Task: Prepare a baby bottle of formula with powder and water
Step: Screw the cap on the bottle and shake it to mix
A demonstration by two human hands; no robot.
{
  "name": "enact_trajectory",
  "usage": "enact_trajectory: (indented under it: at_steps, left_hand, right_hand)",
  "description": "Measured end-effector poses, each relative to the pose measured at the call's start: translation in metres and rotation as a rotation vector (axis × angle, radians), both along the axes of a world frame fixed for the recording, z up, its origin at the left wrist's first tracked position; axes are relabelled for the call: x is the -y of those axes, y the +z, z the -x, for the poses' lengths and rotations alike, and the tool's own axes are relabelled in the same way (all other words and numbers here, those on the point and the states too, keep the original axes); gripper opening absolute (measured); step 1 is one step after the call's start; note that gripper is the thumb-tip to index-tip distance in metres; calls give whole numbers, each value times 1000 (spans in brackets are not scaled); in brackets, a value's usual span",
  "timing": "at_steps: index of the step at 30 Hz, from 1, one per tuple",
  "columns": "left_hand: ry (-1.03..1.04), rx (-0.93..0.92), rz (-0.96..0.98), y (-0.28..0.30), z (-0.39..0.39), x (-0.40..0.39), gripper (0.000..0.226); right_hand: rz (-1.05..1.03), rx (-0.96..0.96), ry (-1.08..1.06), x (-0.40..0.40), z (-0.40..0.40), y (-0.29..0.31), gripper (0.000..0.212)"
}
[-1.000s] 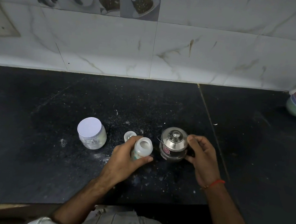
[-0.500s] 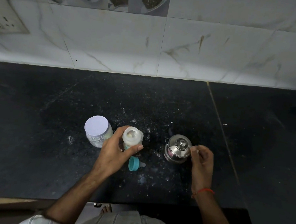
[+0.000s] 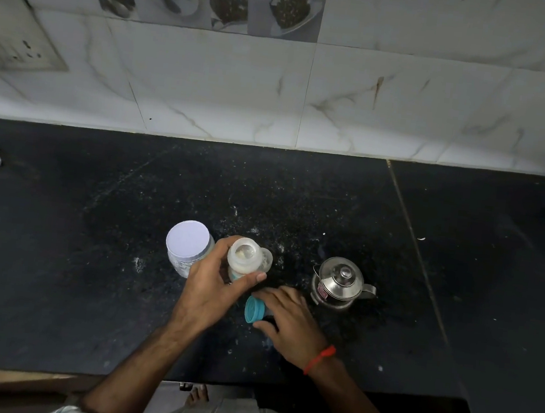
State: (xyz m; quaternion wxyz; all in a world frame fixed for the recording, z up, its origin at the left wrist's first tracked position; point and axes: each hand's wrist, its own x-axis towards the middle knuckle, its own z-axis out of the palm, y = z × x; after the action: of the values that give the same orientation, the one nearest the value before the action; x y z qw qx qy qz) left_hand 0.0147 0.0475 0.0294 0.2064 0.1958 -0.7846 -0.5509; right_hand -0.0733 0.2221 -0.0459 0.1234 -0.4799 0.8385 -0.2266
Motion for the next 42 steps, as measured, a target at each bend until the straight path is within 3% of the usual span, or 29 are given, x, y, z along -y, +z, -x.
enact_trajectory:
  at_steps: [3, 8, 11, 13, 17, 24, 28, 31, 34, 35, 37, 40, 42]
  left_hand:
    - [-2, 12, 15, -3, -2, 3, 54]
    - [-19, 29, 65, 0, -2, 6, 54]
    - [-66, 55, 101, 1, 2, 4, 56]
    - [-113, 71, 110, -1, 6, 2, 60]
    - [-218, 76, 162, 2, 13, -7, 64]
    - [-296, 69, 198, 10, 21, -19, 69]
    - [-312, 51, 177, 17, 21, -21, 64]
    - [-327, 45, 151, 22, 22, -22, 67]
    - [-347, 28, 129, 25, 25, -26, 69]
    - [-350, 23, 129, 27, 26, -27, 68]
    - [-347, 19, 130, 29, 27, -27, 66]
    - [-333, 25, 119, 30, 27, -25, 67]
    - [-323, 25, 114, 31, 26, -24, 67]
  right_hand:
    - [118, 123, -63, 1, 0, 4, 50]
    - [587, 487, -338, -4, 13, 46, 48]
    - [704, 592, -311, -9, 27, 92, 53]
    - [653, 528, -185, -13, 35, 120, 54]
    - [369, 204, 30, -20, 48, 147, 50]
    - [194, 154, 87, -24, 55, 159, 46]
    - [168, 135, 21, -27, 59, 166, 45]
    - [190, 92, -142, -24, 50, 167, 50]
    - [123, -300, -386, -20, 40, 163, 78]
    - [135, -325, -432, -20, 39, 162, 85]
    - [281, -110, -471, -23, 39, 164, 84]
    - [577, 392, -434, -27, 39, 164, 58]
    - [611, 641, -362, -29, 34, 164, 59]
